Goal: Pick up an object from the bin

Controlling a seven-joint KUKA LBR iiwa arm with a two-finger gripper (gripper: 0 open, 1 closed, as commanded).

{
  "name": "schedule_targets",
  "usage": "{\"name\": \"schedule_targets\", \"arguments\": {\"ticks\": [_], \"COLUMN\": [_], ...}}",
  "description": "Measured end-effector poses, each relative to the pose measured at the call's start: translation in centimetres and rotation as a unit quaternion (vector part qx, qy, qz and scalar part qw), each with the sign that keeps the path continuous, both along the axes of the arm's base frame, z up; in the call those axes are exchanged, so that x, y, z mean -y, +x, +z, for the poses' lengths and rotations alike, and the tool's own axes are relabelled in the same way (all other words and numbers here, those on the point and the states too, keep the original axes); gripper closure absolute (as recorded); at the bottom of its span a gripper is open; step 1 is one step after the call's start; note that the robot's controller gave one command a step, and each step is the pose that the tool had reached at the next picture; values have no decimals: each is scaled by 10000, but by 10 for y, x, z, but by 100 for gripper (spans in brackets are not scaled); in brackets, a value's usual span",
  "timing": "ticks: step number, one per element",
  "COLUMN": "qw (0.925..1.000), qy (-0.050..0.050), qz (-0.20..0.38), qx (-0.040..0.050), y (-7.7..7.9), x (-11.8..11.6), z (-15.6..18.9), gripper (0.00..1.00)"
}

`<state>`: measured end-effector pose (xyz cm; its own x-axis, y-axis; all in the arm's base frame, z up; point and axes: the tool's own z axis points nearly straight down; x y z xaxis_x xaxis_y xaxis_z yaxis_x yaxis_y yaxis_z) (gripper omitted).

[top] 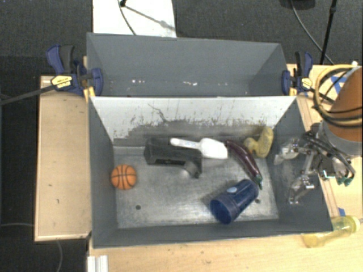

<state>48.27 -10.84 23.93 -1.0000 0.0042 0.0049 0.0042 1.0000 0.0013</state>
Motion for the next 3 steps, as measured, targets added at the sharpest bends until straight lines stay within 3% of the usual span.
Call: {"name": "schedule_targets", "arguments": {"ticks": [1, 2, 3], "qw": [10000, 9979, 9967], "qy": [-10, -7, -7], "qz": [22, -647, 807], "qx": [42, 57, 58], "y": [2, 22, 3], "x": [0, -23, -65], "z": [4, -51, -142], "gripper": [0, 0, 0]}}
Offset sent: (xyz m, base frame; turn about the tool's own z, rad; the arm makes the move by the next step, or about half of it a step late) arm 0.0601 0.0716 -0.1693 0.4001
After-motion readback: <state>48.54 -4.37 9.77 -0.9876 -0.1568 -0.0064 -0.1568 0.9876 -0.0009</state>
